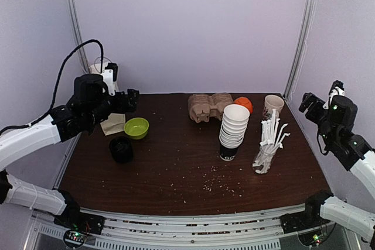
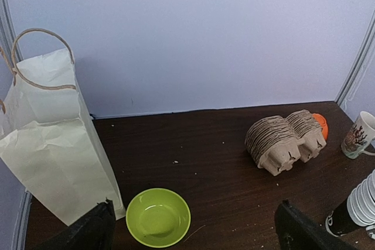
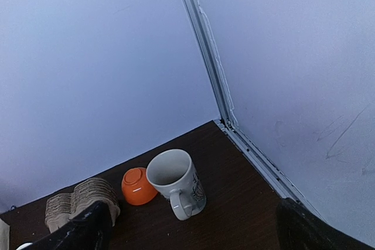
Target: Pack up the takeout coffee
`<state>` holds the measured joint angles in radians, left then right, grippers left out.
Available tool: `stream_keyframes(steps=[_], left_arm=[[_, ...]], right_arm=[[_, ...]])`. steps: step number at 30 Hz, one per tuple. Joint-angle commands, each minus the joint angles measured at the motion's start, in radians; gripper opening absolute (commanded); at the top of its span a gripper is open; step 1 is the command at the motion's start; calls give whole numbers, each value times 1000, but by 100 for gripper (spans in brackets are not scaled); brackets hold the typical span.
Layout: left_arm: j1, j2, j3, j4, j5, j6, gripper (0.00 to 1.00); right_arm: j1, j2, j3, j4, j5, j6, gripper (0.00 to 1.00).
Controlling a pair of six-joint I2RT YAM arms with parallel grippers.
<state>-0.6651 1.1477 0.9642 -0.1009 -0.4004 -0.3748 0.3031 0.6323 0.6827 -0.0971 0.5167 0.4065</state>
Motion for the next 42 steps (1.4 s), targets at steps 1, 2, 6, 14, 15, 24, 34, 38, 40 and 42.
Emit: stream_keyframes(steps=[1,2,6,14,15,24,34,38,40,42], left_arm=[[0,-43,-18,62,-47,6,98],[0,-53,-28,75,-49,21,98],[1,-107,-62,129,-25,94,98],[0,-134,-55,91,21,73,98],[1,-128,-49,64,34,63,98],[0,-137,-23,-91,75,8,98],[1,-140,-42,-234,157,-82,97],[0,-121,-62,-247,233,-123,95],[0,-103,-67,-240,284,-153,94],[1,-74,-65,-214,344,-173,92]], right_arm=[[3,-32,28,32,-120,-73,100],[3,-35,36,36,-138,-79,100],[6,-2,156,-32,-195,-86,100],[186,126,403,-206,-29,-64,100],[230,148,424,-228,32,-66,100],[728,354,506,-212,522,-212,100],[745,275,355,2,60,-189,100],[743,355,439,-147,90,-150,100],[741,421,506,-266,97,-131,99],[736,483,579,-364,82,-122,95]])
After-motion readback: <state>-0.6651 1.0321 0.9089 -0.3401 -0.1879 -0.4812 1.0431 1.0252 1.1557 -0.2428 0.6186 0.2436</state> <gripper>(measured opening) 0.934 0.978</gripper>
